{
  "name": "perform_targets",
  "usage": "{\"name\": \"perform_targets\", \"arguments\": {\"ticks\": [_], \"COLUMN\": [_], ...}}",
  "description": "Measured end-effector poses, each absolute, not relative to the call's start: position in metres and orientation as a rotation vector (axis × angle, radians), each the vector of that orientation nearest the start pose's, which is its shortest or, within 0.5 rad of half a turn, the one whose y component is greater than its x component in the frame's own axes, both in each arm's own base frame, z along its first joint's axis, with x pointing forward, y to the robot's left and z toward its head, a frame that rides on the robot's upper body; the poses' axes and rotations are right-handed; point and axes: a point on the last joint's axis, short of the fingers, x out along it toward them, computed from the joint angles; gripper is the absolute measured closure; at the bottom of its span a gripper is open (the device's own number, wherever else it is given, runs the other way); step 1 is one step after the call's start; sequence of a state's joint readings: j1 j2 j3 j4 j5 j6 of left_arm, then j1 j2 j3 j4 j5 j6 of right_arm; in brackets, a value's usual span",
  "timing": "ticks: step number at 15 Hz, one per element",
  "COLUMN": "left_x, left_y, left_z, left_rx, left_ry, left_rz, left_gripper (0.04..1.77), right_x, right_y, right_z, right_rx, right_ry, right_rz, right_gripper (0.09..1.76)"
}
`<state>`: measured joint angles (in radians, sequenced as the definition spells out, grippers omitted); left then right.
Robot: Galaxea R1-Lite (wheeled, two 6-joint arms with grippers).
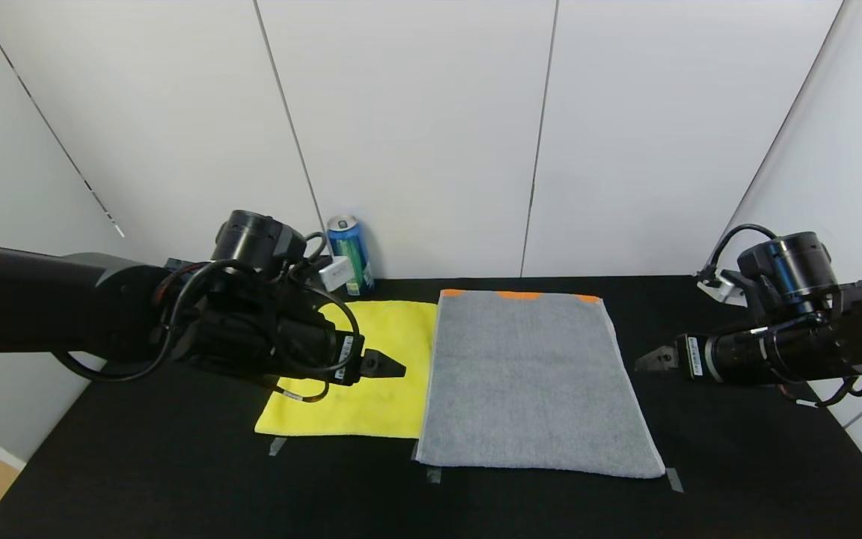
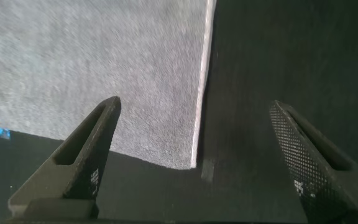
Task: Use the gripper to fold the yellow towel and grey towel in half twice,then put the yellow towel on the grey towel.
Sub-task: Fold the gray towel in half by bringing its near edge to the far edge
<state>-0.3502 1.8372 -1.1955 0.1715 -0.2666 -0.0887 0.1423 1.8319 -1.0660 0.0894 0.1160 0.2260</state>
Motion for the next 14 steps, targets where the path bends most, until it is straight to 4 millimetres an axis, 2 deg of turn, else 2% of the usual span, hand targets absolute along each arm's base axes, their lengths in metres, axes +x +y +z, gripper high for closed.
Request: {"name": "perform_targets", "arguments": {"ticks": [5,14], "left_x": [0.317,0.313], "left_y": [-0.136,-0.165], "left_z": [0.146,0.111], "left_rx": [-0.03,-0.025], "left_ry": [0.93,1.061], "left_rz": [-0.567,-0.645], "left_gripper": [0.09,0.09], "right_x": [0.321,0.324], "right_y": [0.049,0.049], "right_z": [0.129,0.119], "right_rx": [0.202,0.218], "right_ry": [0.939,0.974], "right_rz": [0.137,0.157], "right_gripper": [0.14,0.14]}}
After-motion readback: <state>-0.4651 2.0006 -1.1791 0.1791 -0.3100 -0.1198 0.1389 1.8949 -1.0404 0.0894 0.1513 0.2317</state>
